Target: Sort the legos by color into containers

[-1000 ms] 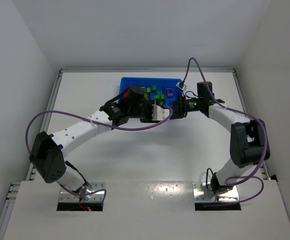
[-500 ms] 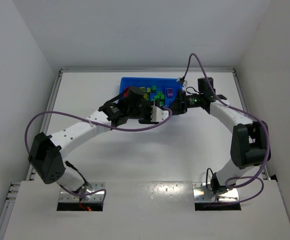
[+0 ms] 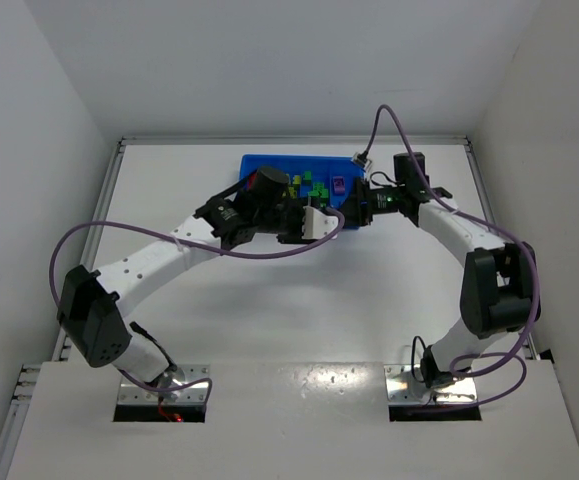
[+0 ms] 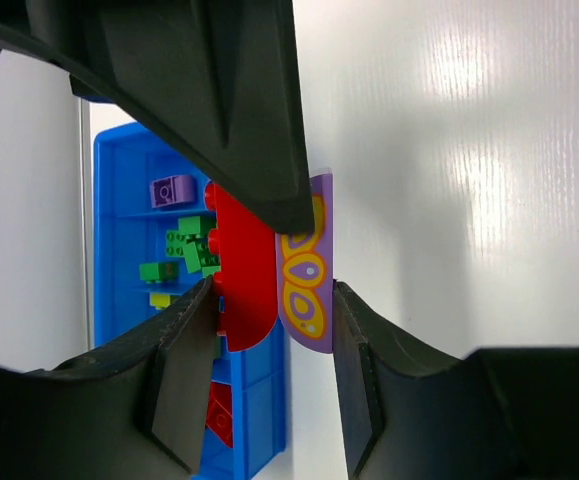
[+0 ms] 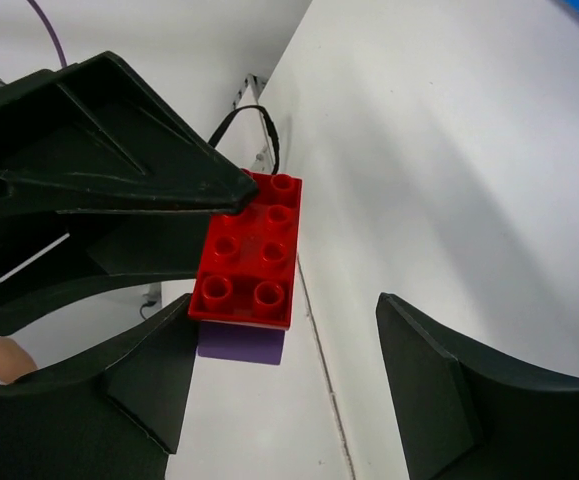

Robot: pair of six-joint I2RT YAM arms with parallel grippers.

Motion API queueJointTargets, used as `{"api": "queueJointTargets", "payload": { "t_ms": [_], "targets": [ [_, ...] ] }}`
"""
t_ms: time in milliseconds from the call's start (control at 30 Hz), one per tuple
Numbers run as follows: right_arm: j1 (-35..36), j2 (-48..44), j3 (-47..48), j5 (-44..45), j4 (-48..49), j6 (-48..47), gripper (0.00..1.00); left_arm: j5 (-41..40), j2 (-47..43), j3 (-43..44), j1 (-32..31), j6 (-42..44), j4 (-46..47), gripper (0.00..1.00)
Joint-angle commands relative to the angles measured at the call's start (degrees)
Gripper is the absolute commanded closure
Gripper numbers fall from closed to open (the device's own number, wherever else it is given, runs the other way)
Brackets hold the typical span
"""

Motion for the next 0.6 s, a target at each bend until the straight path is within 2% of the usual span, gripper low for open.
{"api": "queueJointTargets", "payload": {
  "t_ms": [0,233,300,400,433,567],
  "targets": [
    [0.9,-2.3,-0.2,0.1,0.9,-0.5,0.29,1.9,0.5,2.5,-0.6,0.3,0.8,0.74],
    [0.9,-1.2,1.9,0.7,2.8,1.0,0.29,2.4,0.6,2.5,-1.6,0.3,0.8,0.74],
    [0.9,-0.7,2.6,0.7,2.8,1.0,0.32,2.4,0.6,2.5,-1.6,0.3,0.8,0.74],
    [0.9,-0.7,2.6,0.1,4.1,1.6,0.42,2.4,0.6,2.0,-1.6,0.3,0.8,0.74],
    [0.9,-0.7,2.6,0.1,4.1,1.7,0.49,2.4,0.6,2.0,-1.6,0.3,0.8,0.74],
    [0.9,-0.1,1.9,-1.3,6.2,3.1,0.67,2.4,0.6,2.0,-1.6,0.3,0.8,0.74]
  ]
}}
